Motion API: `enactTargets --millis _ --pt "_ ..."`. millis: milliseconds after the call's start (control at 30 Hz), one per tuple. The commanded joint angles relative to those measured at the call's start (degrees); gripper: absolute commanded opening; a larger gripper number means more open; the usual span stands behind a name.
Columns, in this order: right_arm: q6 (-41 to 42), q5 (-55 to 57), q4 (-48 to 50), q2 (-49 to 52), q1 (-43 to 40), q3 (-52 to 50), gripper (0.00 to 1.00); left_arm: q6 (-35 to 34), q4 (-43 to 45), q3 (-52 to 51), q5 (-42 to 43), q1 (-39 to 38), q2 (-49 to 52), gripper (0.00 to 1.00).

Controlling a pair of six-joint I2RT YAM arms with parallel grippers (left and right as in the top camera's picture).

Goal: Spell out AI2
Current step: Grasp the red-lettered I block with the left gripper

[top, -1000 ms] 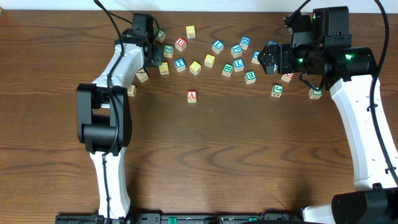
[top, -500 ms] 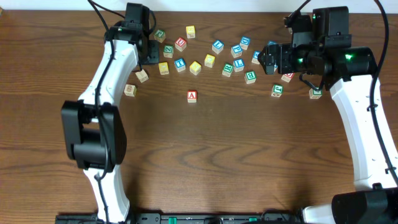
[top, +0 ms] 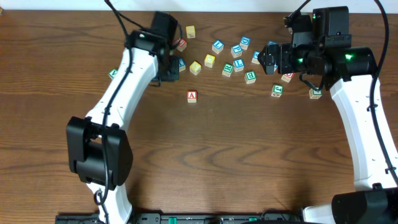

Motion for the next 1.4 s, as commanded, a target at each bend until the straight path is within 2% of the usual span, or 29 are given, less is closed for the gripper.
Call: enactTargets --millis 0,333,500,600,800,933,1367 --pt "-0.44 0.24 -0.07 0.15 -0.13 0.11 0.99 -4.98 2.01 -4.42 -0.31 -1.11 0.66 0.22" --pt "-0.44 0.22 -0.09 0.15 -0.13 0.11 0.99 -5.38 15.78 -15.39 -0.33 -2.82 0.76 0.22" --pt "-0.44 0.24 -0.09 0.15 -0.13 0.11 0.99 -0.85 23.04 -19.78 -0.31 -2.82 0.98 0.22" --pt "-0.44 0.24 -0.07 0.15 -0.13 0.11 0.99 -0.7 25.44 -21.77 -0.31 -2.82 1.31 0.22" --pt "-0.44 0.22 -0.07 0.15 -0.13 0.11 0.99 4.59 26.62 -22.23 -0.15 -2.91 3.63 0.22" --pt "-0.44 0.22 -0.09 0.15 -0.13 0.11 0.99 8.81 27.5 -22.23 2.8 -2.91 4.52 0.22" --pt "-0.44 0.22 -0.09 0.15 -0.13 0.11 0.99 8.74 29.4 -22.23 2.89 -4.02 5.49 0.22"
